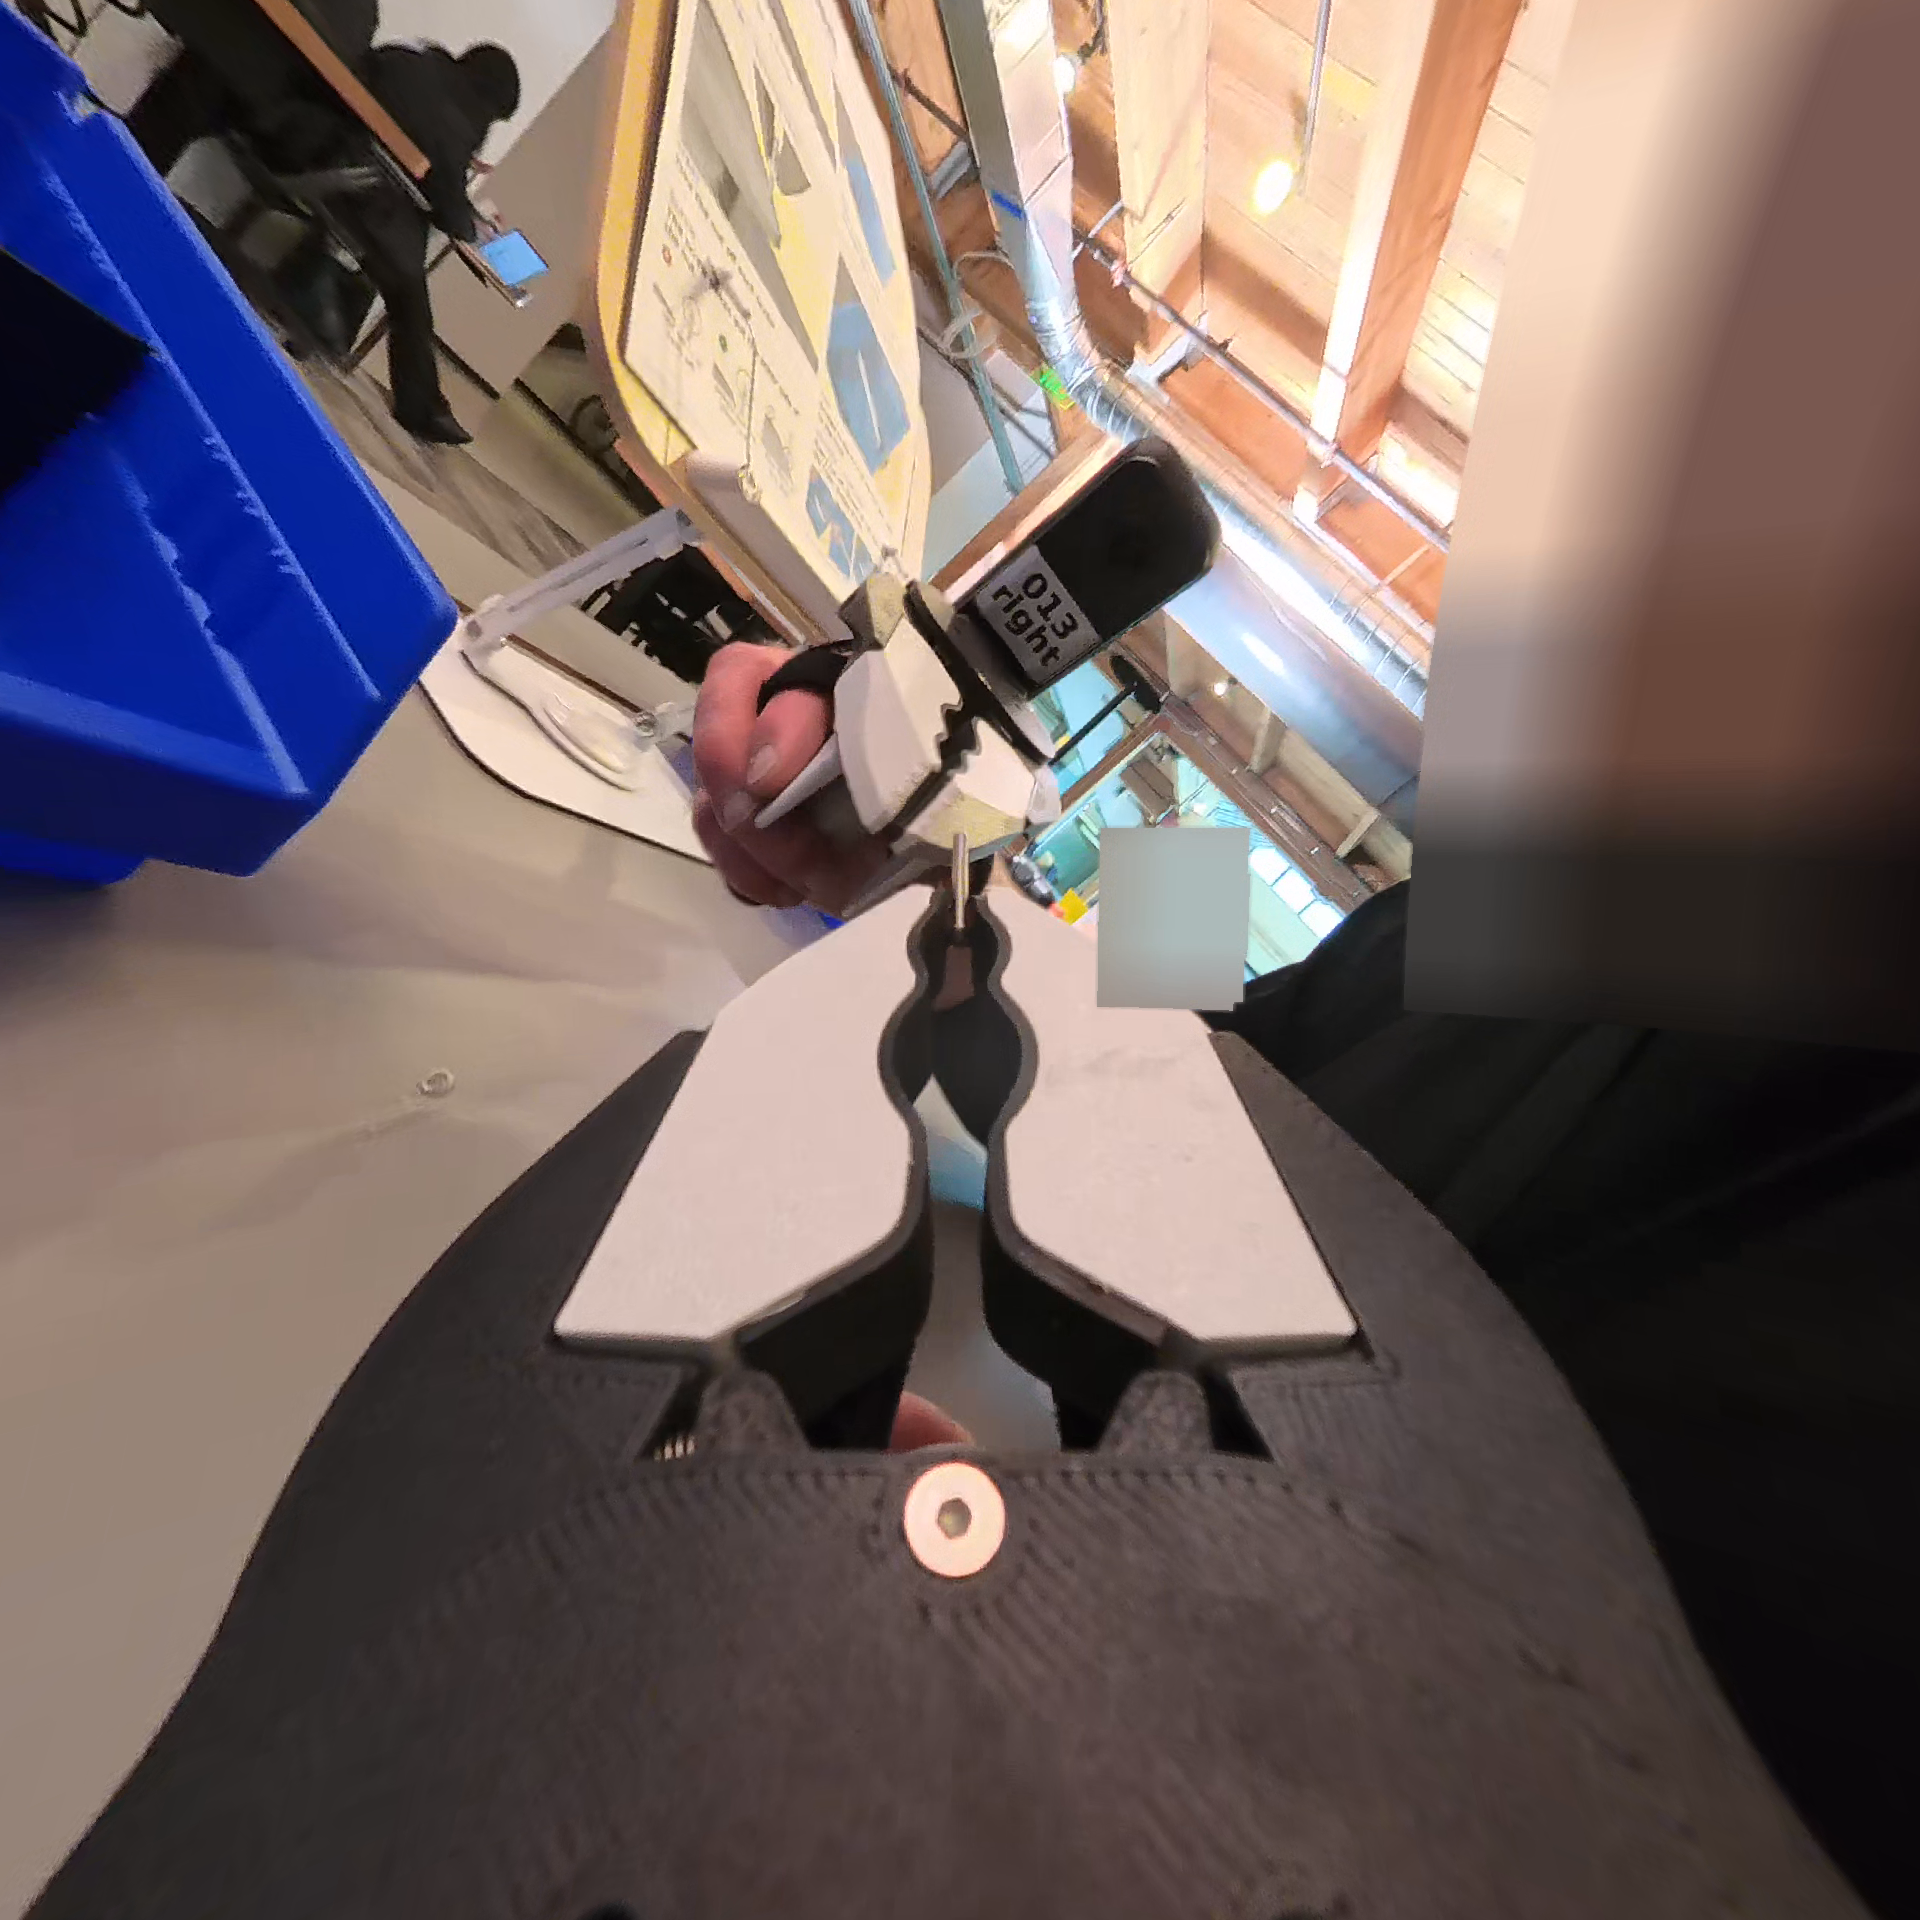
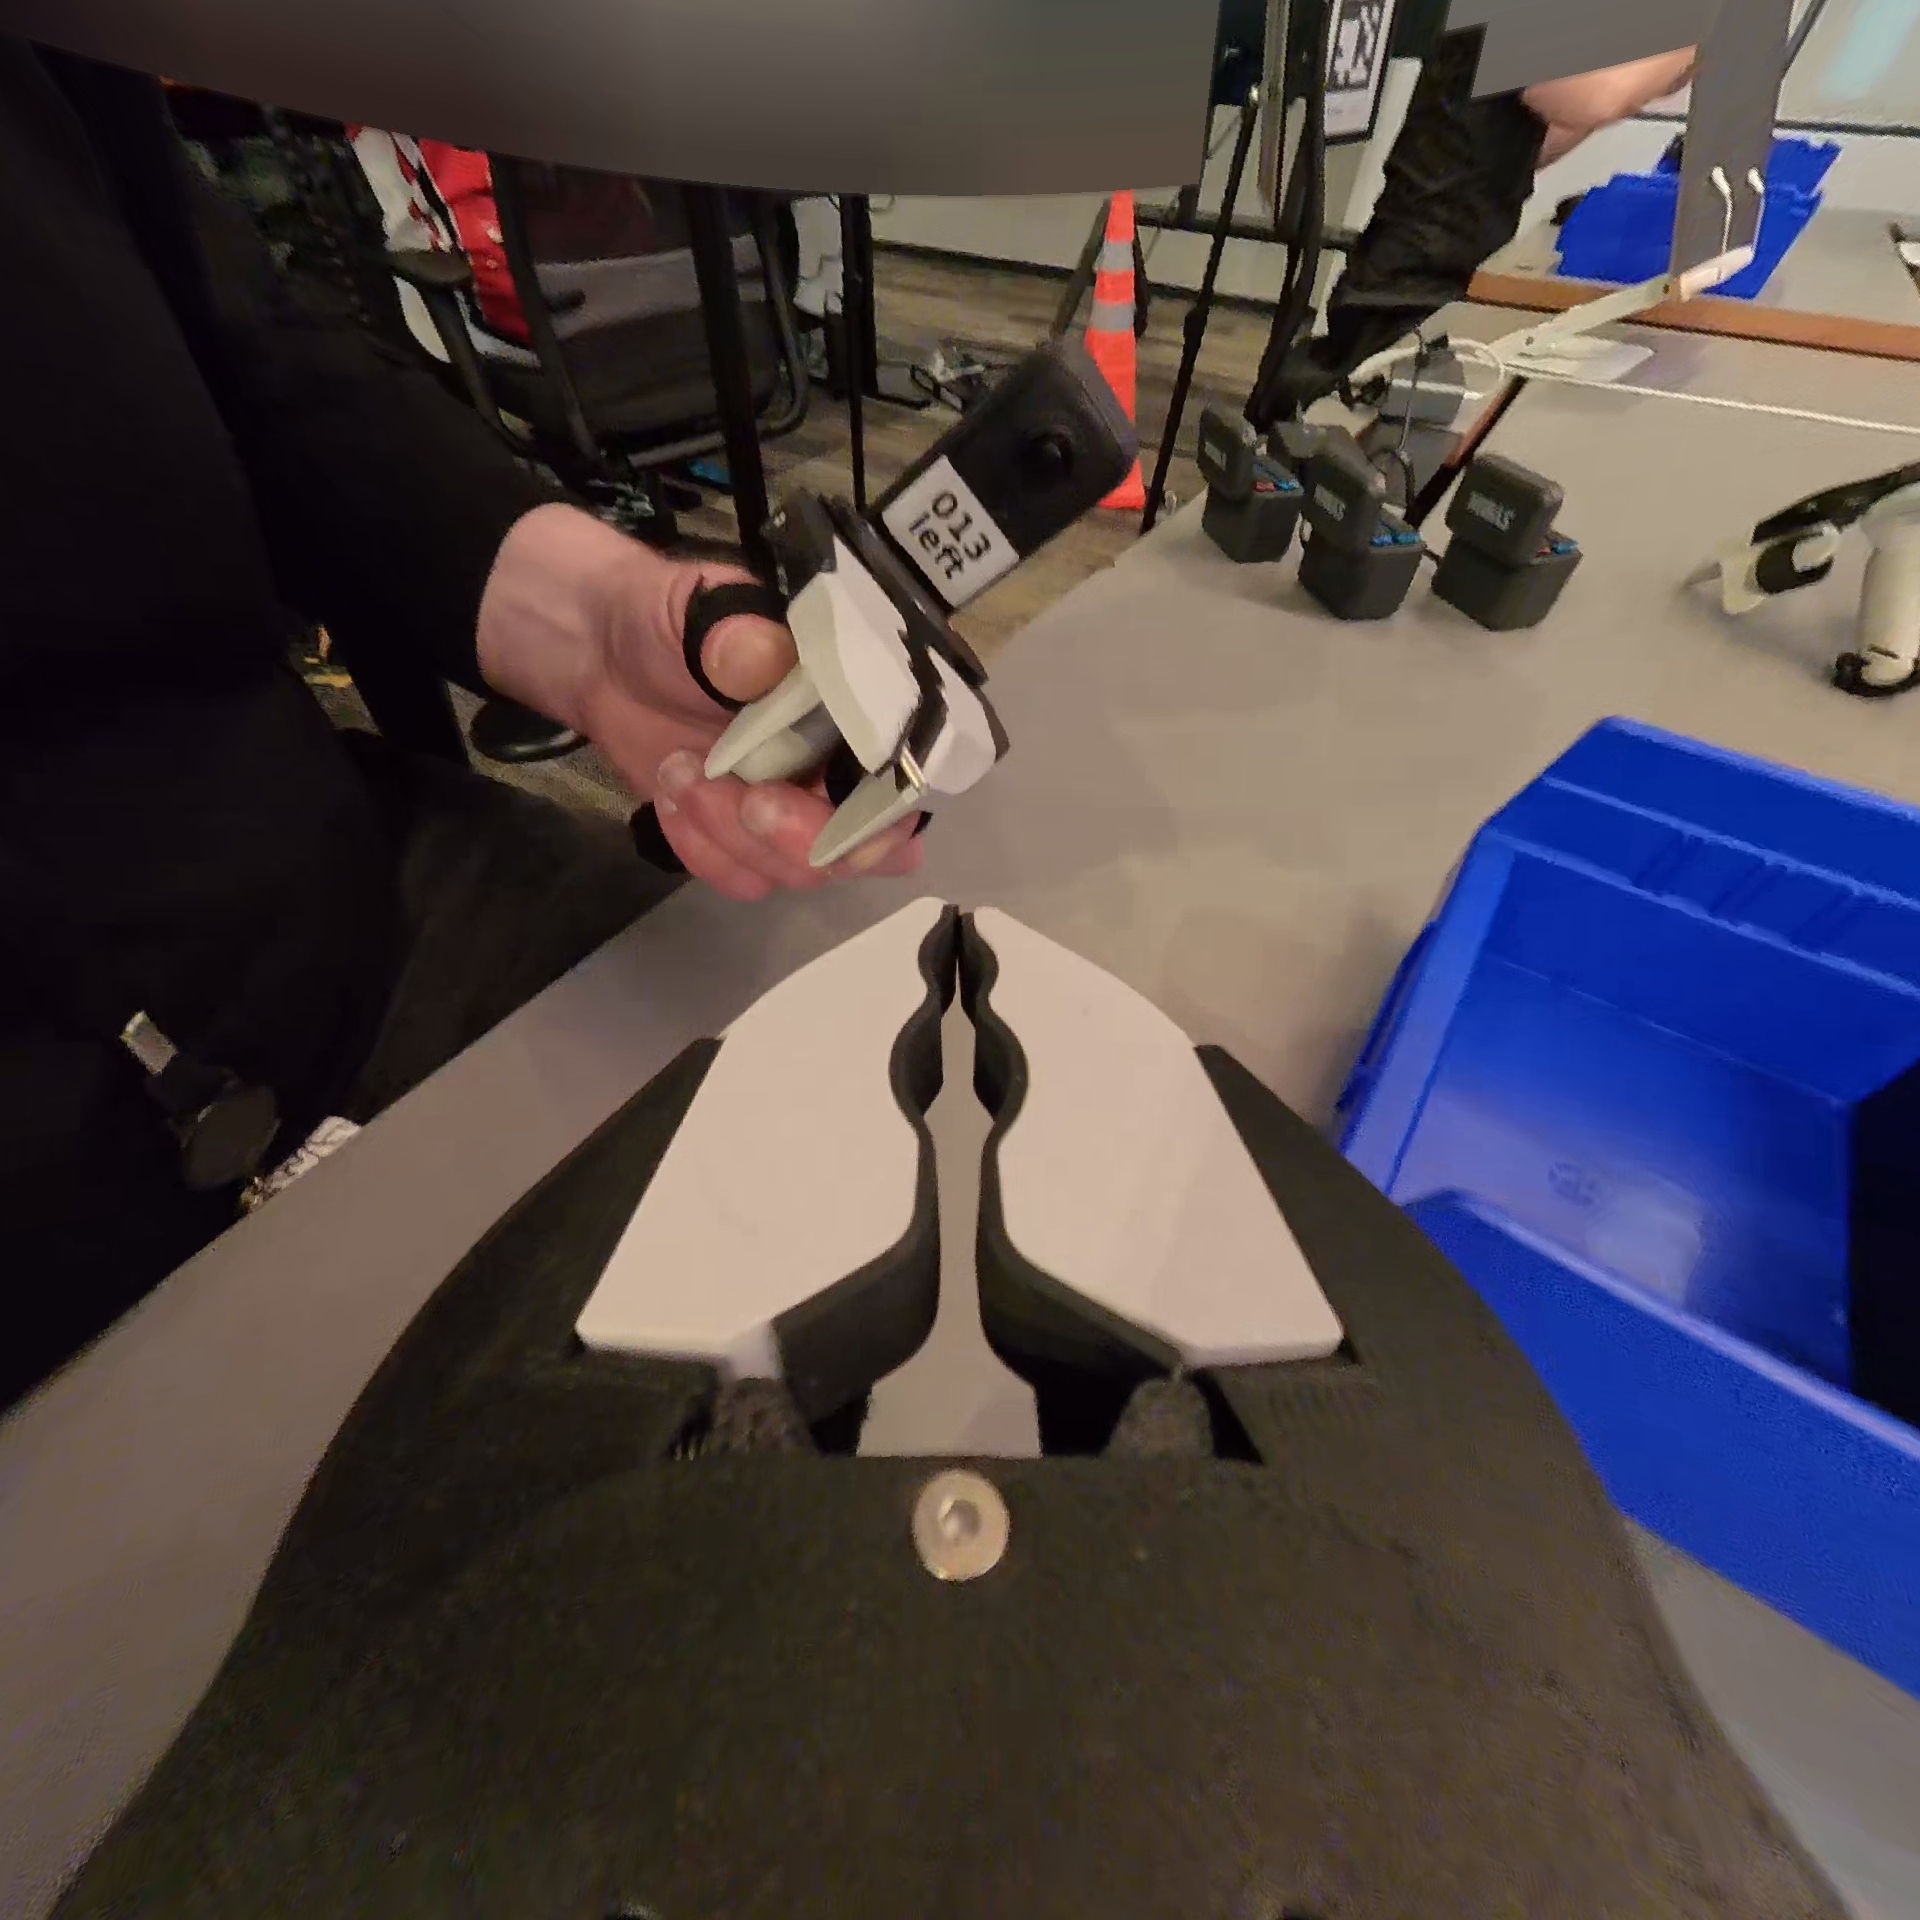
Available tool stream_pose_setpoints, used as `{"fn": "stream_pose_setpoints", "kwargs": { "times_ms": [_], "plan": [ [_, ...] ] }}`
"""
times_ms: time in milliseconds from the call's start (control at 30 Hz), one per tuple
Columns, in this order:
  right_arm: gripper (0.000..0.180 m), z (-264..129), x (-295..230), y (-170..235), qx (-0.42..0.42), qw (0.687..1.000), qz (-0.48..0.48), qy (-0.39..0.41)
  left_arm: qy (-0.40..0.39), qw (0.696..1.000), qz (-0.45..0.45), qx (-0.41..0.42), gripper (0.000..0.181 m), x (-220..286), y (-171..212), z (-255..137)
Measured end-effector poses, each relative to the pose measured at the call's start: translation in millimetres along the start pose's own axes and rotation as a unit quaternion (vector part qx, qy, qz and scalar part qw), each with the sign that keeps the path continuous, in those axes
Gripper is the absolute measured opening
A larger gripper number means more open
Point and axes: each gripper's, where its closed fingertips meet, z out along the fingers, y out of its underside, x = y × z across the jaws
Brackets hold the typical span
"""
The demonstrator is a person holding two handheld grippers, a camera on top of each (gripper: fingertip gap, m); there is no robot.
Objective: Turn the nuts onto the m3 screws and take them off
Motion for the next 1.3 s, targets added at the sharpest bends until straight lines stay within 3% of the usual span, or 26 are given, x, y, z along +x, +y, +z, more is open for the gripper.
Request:
{"fn": "stream_pose_setpoints", "kwargs": {
  "times_ms": [100,300,567,700,900,1100,1300],
  "plan": [
    [0.0,-9.3,-1.3,10.0,-0.003,1.0,0.012,0.003,-0.025,0.999,0.013,-0.029,0.003,-7.4,8.4,-2.6],
    [0.0,-1.5,-6.3,31.4,-0.045,0.999,-0.001,0.009,-0.079,0.996,0.042,-0.012,0.003,-8.5,-12.0,-36.1],
    [0.012,73.7,-39.6,44.0,-0.092,0.995,-0.025,-0.029,-0.155,0.984,0.074,0.051,0.003,-9.8,-42.7,-95.7],
    [0.018,106.7,-39.2,55.4,-0.122,0.992,-0.038,0.003,-0.143,0.984,0.066,0.081,0.003,-9.3,-49.0,-102.8],
    [0.019,96.9,-12.5,82.4,-0.157,0.987,-0.006,0.034,-0.132,0.986,0.067,0.074,0.003,-6.2,-47.1,-99.5],
    [0.017,90.8,-28.0,106.3,-0.206,0.978,0.001,-0.036,-0.122,0.988,0.062,0.069,0.003,-6.1,-46.2,-95.0],
    [0.017,91.6,-38.0,116.2,-0.24,0.969,-0.022,-0.05,-0.118,0.989,0.061,0.066,0.003,-7.4,-44.4,-92.2]
  ]
}}
